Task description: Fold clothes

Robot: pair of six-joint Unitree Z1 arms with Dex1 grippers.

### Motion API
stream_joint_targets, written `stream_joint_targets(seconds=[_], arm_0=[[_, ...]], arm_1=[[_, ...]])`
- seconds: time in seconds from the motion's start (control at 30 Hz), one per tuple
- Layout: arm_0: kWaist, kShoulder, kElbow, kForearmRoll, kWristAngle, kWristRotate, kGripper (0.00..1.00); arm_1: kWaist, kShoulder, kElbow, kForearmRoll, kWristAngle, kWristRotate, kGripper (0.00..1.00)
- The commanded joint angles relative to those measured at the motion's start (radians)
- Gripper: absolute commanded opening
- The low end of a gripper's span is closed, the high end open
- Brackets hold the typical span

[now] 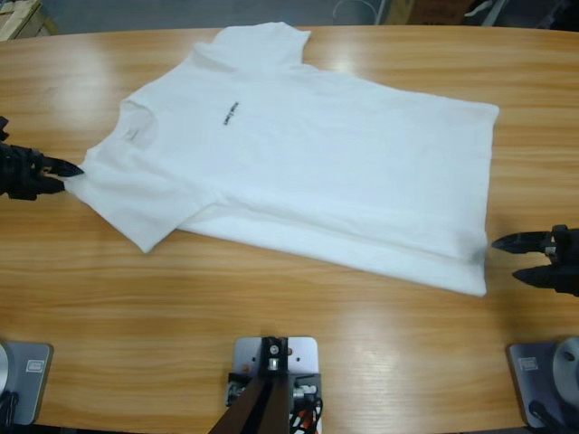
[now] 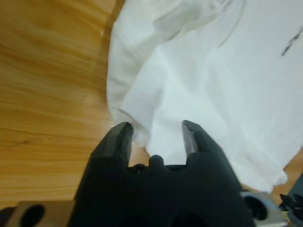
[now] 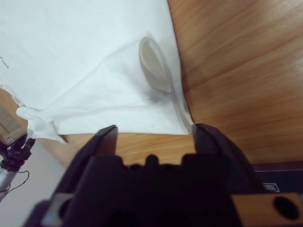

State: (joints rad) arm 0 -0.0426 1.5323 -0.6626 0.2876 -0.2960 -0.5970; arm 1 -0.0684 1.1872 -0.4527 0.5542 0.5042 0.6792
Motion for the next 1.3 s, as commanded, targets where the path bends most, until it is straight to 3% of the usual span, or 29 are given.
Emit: stream_joint_targets(seconds=[0.03, 0.17, 0.43, 0.7, 0.93, 1.2, 1.3], arm_0=[[-0.017, -0.098, 0.013, 0.051, 0.003, 0.001, 0.641], [-0.018, -0.087, -0.029, 0.05, -0.005, 0.038, 0.642], [-0.026, 0.101, -0.224, 0.074, -0.095, 0.202, 0.637], [-0.026, 0.253, -0.23, 0.073, -0.104, 0.234, 0.637], [-0.022, 0.316, -0.232, 0.066, -0.146, 0.257, 0.627], [-0.003, 0.314, -0.235, 0.071, -0.16, 0.29, 0.605], [0.001, 0.262, -0.246, 0.109, -0.077, 0.314, 0.606]], arm_1=[[0.024, -0.026, -0.004, 0.003, -0.006, -0.015, 0.965], [0.024, -0.024, -0.004, -0.011, -0.003, -0.02, 0.968], [0.043, 0.021, -0.042, -0.05, 0.003, -0.043, 0.964], [0.051, 0.025, -0.065, -0.05, -0.01, -0.083, 0.964], [0.271, 0.136, -0.189, -0.064, -0.06, -0.104, 0.959], [0.272, 0.163, -0.19, -0.065, -0.065, -0.105, 0.959], [0.273, 0.173, -0.191, -0.071, -0.063, -0.107, 0.959]])
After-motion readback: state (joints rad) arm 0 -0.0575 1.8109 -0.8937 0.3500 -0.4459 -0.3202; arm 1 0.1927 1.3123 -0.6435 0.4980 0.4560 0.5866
